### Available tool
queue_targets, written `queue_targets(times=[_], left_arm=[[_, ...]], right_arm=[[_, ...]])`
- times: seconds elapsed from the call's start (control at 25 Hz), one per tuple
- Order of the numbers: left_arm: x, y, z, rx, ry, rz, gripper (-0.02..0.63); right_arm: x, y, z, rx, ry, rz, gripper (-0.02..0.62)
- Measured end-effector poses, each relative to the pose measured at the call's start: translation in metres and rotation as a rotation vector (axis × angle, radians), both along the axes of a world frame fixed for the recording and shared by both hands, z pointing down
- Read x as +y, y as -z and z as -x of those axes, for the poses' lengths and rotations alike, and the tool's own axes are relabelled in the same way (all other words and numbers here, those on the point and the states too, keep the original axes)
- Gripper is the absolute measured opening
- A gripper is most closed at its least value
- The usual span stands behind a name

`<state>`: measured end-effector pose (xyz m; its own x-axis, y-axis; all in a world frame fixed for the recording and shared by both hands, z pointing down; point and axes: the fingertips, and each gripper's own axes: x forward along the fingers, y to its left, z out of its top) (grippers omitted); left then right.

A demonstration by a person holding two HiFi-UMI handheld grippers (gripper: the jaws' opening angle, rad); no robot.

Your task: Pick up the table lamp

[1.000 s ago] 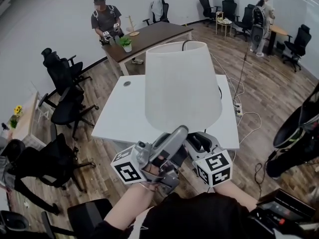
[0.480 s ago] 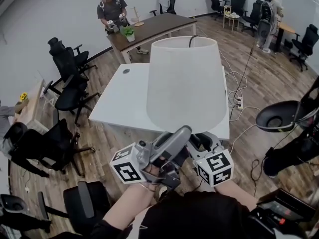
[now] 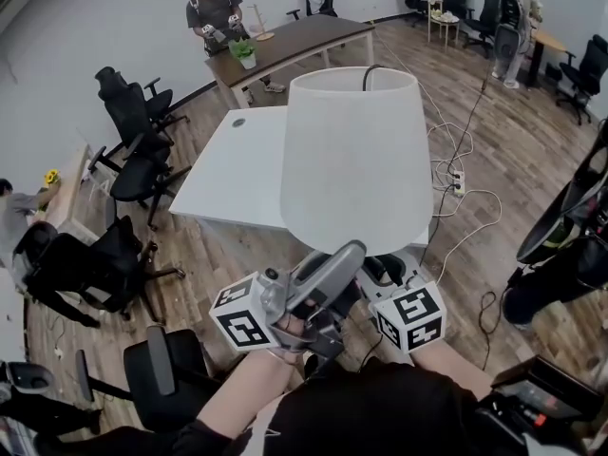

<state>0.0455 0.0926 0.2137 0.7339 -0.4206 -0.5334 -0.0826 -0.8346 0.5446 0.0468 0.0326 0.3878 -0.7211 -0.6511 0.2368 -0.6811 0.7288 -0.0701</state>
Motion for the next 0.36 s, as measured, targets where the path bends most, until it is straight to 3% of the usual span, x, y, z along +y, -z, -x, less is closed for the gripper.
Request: queue_targets(times=[0.36], left_arm=[[0.009,-0.001,-0.013,-0.008,0.010,0.000,0.017]], right_arm=[[0.012,-0.002,-0.015,-0.006,-0.001,-0.001,0.169]])
